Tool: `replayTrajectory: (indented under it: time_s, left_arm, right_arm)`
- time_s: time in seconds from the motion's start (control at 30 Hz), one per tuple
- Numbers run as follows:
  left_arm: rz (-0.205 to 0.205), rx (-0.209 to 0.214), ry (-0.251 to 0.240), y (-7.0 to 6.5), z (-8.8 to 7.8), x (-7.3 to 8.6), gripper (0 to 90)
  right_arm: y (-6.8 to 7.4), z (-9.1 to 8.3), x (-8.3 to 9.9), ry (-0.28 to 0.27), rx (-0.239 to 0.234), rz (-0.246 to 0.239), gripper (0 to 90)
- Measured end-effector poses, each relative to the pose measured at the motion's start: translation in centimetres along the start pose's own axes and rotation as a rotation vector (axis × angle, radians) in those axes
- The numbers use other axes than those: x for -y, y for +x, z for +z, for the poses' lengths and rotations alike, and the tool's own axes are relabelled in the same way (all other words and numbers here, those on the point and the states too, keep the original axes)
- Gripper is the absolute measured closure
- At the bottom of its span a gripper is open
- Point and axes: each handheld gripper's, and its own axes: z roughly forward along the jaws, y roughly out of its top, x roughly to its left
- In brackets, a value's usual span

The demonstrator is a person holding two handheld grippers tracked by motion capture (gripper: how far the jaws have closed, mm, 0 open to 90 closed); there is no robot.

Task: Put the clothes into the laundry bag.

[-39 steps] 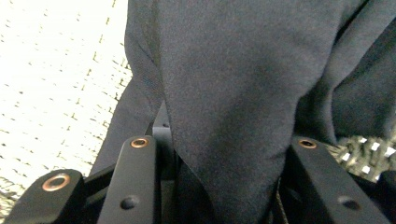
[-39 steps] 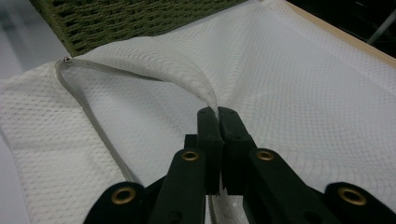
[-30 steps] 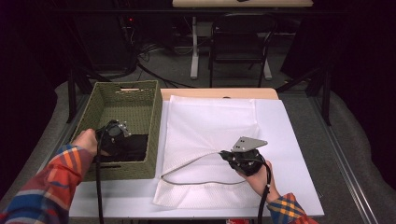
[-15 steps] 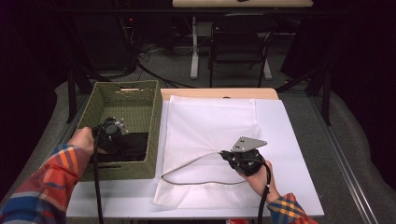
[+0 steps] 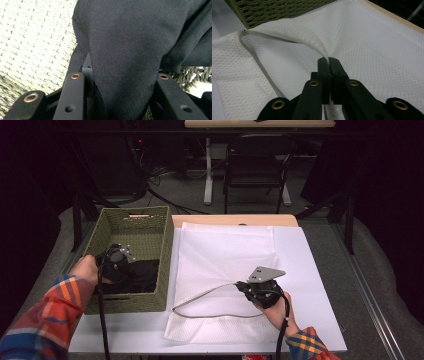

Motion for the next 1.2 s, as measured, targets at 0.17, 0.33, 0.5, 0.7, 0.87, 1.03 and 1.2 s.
replayTrajectory:
  time_s: [0.17,0.33,0.5,0.7,0.87,1.03,1.2]
  left_arm:
    - [-0.003,-0.005,-0.006,0.0,-0.6,0.0,62.5]
    - [-0.003,-0.012,-0.009,0.0,-1.3,-0.1,62.5]
    - [-0.002,-0.009,-0.010,-0.1,-1.9,-0.3,62.5]
    - [0.003,-0.012,-0.013,-0.1,-2.7,-0.5,62.5]
    - [0.002,-0.020,-0.016,-0.1,-3.6,-0.6,62.6]
    - [-0.012,-0.022,-0.007,-0.2,-4.5,-1.0,62.6]
    - [-0.013,-0.033,-0.006,-0.3,-5.2,-1.2,62.6]
  right_arm:
    - [0.0,-0.1,0.0,0.000,0.004,-0.002,88.5]
    - [0.0,0.0,0.0,0.002,0.002,0.000,88.6]
    - [0.0,0.0,0.0,0.001,0.004,-0.003,88.6]
    - [0.1,0.1,-0.1,0.003,0.004,-0.006,88.6]
    - [0.1,0.0,-0.1,0.001,0.007,-0.007,88.7]
    - [0.1,0.1,-0.2,0.002,0.003,-0.009,88.7]
    - [0.2,0.1,-0.2,0.002,0.000,-0.012,88.7]
